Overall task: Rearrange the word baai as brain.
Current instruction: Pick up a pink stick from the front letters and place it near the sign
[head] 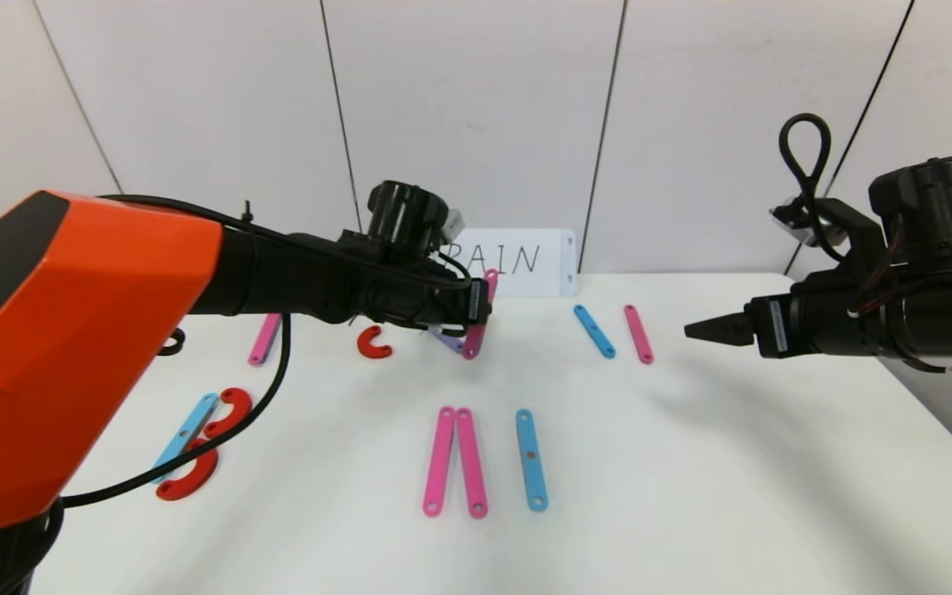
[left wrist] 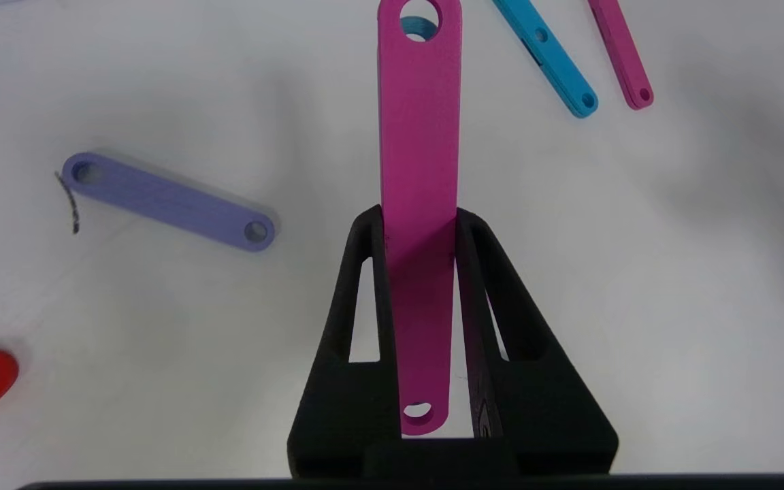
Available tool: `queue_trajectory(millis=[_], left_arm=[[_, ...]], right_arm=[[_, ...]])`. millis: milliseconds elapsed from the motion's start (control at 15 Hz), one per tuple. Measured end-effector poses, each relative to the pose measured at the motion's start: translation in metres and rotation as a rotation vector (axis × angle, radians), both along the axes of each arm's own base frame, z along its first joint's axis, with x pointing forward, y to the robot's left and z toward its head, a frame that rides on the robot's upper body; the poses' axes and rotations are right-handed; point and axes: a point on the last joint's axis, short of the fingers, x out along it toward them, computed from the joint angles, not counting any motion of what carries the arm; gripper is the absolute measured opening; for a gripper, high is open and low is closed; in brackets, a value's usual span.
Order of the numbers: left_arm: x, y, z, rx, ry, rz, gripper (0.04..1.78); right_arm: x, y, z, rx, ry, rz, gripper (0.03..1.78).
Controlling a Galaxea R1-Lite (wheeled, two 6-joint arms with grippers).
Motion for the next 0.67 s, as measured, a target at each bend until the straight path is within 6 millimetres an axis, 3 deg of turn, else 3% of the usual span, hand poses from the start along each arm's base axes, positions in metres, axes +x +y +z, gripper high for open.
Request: queue_trajectory(millis=[333,667], left_arm=[[0.015,-0.028,-0.030,-0.001,-0.049,-0.045,0.30],[0.017,-0.049,-0.052,0.014,-0.029,-0.080,0.30]], right_arm=[[-0.002,0.000,0.000,0.000,0.000,0.002,1.73],[-0.004,0.000,0.001,0.000,-0.002,0.003,1.73]])
